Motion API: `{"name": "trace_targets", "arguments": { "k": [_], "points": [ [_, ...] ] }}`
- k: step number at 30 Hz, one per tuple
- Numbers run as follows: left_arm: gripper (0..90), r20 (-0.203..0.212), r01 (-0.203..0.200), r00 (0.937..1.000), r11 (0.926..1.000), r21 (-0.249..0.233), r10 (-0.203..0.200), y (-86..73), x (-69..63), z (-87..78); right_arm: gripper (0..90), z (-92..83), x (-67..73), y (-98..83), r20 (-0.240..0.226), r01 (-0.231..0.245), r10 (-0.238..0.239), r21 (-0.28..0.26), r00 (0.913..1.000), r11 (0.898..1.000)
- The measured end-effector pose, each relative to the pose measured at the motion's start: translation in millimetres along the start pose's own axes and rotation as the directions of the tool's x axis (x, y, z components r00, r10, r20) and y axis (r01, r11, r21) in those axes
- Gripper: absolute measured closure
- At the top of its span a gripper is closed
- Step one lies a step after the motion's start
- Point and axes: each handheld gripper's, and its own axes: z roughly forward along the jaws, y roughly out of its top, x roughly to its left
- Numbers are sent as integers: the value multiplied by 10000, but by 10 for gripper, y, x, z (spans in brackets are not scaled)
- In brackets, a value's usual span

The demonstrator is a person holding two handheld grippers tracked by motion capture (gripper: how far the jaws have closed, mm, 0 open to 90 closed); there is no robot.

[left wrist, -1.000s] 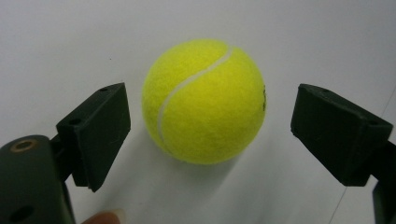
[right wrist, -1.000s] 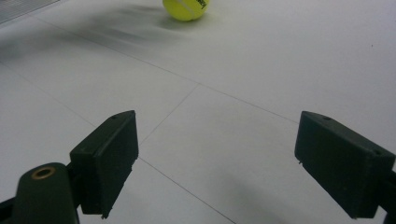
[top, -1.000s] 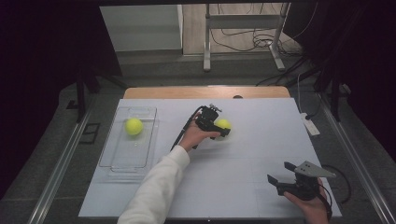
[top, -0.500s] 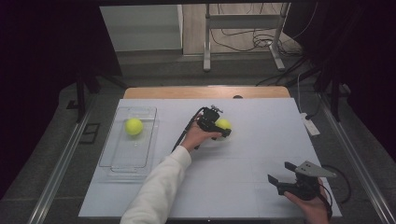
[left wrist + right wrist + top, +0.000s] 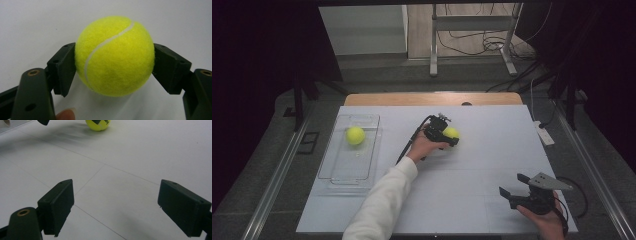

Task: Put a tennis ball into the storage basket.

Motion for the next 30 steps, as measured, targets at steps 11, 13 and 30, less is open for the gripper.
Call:
{"name": "trace_targets", "arguments": {
  "k": [11,13,30],
  "points": [
    [271,-68,82,9999,9999,-70,-82,13,-22,-39,141,-8,0,1,34,-9,9,-20,10000,10000],
    [271,-44,27,10000,9999,-152,-28,17,-26,-67,141,-8,4,1,50,23,-23,-17,10000,10000],
    [271,472,-102,9988,9974,-711,136,-32,-145,-337,141,-21,5,-2,162,15,-15,9,9999,10000]
  ]
}}
